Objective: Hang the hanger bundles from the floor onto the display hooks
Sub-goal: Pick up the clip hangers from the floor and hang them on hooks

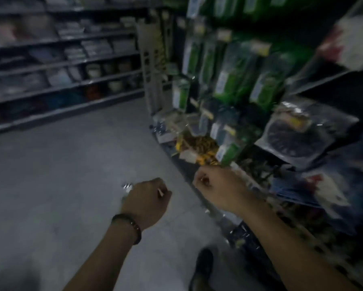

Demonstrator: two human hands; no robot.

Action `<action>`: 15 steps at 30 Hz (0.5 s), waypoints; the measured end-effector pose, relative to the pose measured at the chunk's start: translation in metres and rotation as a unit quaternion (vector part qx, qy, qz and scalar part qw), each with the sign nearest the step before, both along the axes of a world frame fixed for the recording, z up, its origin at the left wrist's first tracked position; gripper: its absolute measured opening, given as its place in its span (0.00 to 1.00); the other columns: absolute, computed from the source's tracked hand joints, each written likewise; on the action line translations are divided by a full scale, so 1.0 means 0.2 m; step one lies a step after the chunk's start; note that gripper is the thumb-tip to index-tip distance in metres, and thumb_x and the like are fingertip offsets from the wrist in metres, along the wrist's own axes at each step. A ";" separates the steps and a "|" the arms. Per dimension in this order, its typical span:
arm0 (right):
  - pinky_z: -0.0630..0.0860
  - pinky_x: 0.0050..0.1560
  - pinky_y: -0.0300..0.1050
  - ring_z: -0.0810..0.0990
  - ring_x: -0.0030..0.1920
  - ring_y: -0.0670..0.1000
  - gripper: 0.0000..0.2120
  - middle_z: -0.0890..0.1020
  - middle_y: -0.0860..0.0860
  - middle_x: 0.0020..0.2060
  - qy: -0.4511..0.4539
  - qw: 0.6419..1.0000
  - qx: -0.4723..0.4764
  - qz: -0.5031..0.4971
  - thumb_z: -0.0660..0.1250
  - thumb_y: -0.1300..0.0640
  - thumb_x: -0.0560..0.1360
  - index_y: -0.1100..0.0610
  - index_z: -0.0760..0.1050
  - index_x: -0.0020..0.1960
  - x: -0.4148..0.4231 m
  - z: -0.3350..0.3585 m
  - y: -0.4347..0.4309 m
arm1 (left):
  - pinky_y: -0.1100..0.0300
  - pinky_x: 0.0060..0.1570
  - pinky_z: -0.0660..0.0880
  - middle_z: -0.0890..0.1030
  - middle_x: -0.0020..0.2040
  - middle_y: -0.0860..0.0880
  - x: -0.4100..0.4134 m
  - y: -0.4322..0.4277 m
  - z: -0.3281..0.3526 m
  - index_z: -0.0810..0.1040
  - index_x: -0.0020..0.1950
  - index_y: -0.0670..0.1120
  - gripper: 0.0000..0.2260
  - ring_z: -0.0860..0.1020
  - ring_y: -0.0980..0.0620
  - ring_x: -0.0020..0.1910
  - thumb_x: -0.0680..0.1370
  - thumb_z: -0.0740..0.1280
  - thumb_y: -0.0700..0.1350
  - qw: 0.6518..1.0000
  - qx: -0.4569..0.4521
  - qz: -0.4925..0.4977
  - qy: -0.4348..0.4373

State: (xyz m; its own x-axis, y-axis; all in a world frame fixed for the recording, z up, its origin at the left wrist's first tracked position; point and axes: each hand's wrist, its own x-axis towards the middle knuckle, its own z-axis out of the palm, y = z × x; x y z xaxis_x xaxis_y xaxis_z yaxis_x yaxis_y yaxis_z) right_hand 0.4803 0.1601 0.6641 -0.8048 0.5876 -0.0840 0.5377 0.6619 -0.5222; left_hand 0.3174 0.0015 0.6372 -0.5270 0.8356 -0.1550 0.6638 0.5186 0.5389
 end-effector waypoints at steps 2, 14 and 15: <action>0.81 0.44 0.54 0.81 0.42 0.50 0.09 0.82 0.47 0.41 -0.025 0.998 -0.047 0.022 0.67 0.48 0.82 0.52 0.78 0.48 -0.24 -0.23 0.05 | 0.53 0.50 0.80 0.86 0.48 0.49 -0.18 -0.03 -0.21 0.81 0.53 0.50 0.09 0.84 0.44 0.51 0.83 0.66 0.54 0.998 -0.054 0.037 -0.009; 0.83 0.53 0.51 0.83 0.49 0.52 0.08 0.84 0.52 0.51 -0.218 0.946 -0.220 0.097 0.67 0.48 0.82 0.52 0.78 0.53 -1.65 -1.74 0.69 | 0.49 0.59 0.80 0.85 0.59 0.44 -1.24 0.34 -1.40 0.80 0.62 0.43 0.11 0.82 0.41 0.59 0.86 0.64 0.48 0.927 -0.255 0.185 -0.202; 0.83 0.53 0.52 0.83 0.49 0.53 0.09 0.85 0.53 0.52 -0.239 0.940 -0.219 0.106 0.67 0.48 0.81 0.53 0.79 0.55 -1.74 -1.87 0.75 | 0.48 0.59 0.80 0.84 0.60 0.44 -1.31 0.40 -1.53 0.80 0.63 0.43 0.12 0.82 0.42 0.59 0.86 0.64 0.48 0.923 -0.260 0.181 -0.219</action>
